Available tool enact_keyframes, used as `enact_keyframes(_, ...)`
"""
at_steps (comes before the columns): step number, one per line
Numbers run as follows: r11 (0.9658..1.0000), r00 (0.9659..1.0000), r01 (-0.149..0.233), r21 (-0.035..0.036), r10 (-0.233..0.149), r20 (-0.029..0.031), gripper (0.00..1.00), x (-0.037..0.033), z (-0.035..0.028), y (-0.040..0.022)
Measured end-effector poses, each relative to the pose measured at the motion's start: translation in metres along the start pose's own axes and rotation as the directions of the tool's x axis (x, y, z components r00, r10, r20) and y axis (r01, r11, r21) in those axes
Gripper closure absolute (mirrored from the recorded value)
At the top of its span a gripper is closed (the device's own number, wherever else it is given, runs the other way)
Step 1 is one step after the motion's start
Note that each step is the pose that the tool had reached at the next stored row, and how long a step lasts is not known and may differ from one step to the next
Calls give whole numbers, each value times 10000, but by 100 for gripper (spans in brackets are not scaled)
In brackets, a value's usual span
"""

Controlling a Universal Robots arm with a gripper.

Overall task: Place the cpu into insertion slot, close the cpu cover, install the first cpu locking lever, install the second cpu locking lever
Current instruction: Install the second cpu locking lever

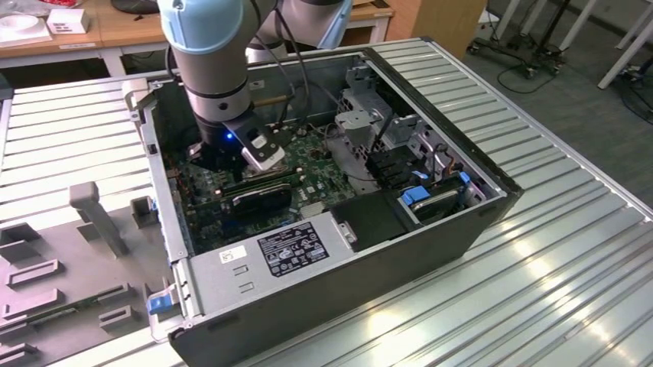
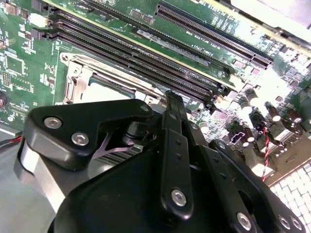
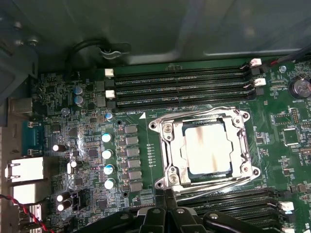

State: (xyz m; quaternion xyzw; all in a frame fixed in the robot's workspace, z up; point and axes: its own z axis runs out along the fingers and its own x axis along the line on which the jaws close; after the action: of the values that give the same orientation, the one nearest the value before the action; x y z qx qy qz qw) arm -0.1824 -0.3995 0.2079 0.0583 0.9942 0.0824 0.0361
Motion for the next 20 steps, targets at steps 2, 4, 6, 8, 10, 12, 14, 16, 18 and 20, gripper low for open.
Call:
enact_keyframes(2,10000,9998,-29,22,30,-179,89,-16,2,1)
enact_keyframes(4,10000,9993,-59,46,60,-357,89,-32,4,3)
enact_keyframes(6,9999,9987,-81,64,85,-506,89,-50,6,5)
enact_keyframes(8,9999,9985,-88,69,92,-546,89,-57,7,5)
enact_keyframes(10,9999,9983,-93,75,97,-573,89,-69,7,7)
enact_keyframes(12,9999,9980,-100,80,105,-619,89,-95,10,10)
enact_keyframes(14,9999,9977,-108,88,113,-667,89,-121,11,13)
enact_keyframes(16,9999,9976,-110,87,116,-687,89,-141,15,15)
enact_keyframes(18,9999,9973,-116,93,122,-719,89,-162,16,17)
enact_keyframes(20,9999,9972,-117,93,123,-735,89,-176,18,19)
